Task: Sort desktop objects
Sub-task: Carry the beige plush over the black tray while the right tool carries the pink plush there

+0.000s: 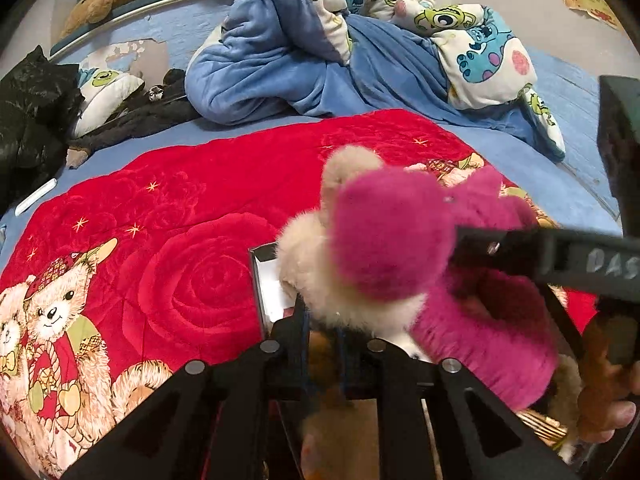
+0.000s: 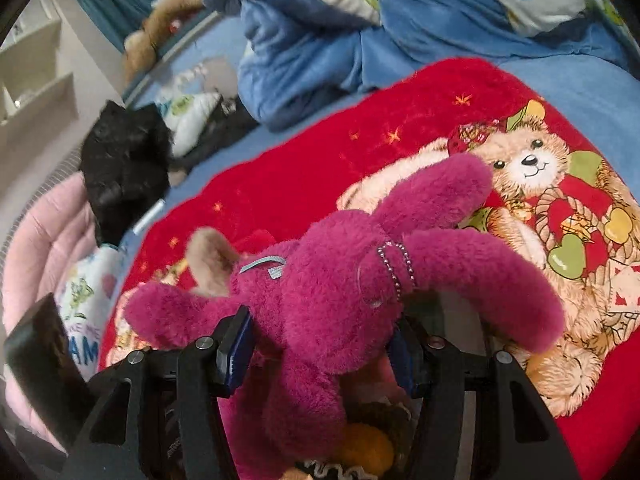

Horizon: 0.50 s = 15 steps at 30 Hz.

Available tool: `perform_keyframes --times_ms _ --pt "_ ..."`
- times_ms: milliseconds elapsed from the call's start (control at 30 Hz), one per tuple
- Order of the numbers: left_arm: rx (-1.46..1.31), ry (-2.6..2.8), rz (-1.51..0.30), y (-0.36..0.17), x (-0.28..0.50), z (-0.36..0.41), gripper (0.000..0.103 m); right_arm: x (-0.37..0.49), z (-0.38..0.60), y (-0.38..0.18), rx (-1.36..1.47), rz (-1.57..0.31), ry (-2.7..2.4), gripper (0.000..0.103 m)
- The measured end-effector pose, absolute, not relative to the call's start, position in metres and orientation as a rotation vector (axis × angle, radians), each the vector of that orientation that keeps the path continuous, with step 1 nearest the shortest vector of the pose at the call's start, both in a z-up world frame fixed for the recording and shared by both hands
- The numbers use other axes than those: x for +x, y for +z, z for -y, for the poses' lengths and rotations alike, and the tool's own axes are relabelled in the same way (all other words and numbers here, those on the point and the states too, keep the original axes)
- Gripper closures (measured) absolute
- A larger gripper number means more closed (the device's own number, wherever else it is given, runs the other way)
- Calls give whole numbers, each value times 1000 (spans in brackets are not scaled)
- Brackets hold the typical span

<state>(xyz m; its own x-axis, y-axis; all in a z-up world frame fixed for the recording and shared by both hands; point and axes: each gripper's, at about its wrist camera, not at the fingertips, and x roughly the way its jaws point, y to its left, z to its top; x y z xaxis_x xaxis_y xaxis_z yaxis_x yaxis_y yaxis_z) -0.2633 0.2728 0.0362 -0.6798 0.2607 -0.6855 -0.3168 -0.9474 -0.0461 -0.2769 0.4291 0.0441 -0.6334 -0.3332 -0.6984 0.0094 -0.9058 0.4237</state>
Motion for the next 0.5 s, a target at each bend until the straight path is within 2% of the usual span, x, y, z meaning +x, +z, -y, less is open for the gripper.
perform_keyframes --times_ms 133,500 --pt "-1064 2612 -106 31 -271 -274 89 -280 -434 28 1288 593 -2596 48" --pt "-1052 2620 -95 27 -269 -273 87 -274 -429 28 1287 563 -2614 47"
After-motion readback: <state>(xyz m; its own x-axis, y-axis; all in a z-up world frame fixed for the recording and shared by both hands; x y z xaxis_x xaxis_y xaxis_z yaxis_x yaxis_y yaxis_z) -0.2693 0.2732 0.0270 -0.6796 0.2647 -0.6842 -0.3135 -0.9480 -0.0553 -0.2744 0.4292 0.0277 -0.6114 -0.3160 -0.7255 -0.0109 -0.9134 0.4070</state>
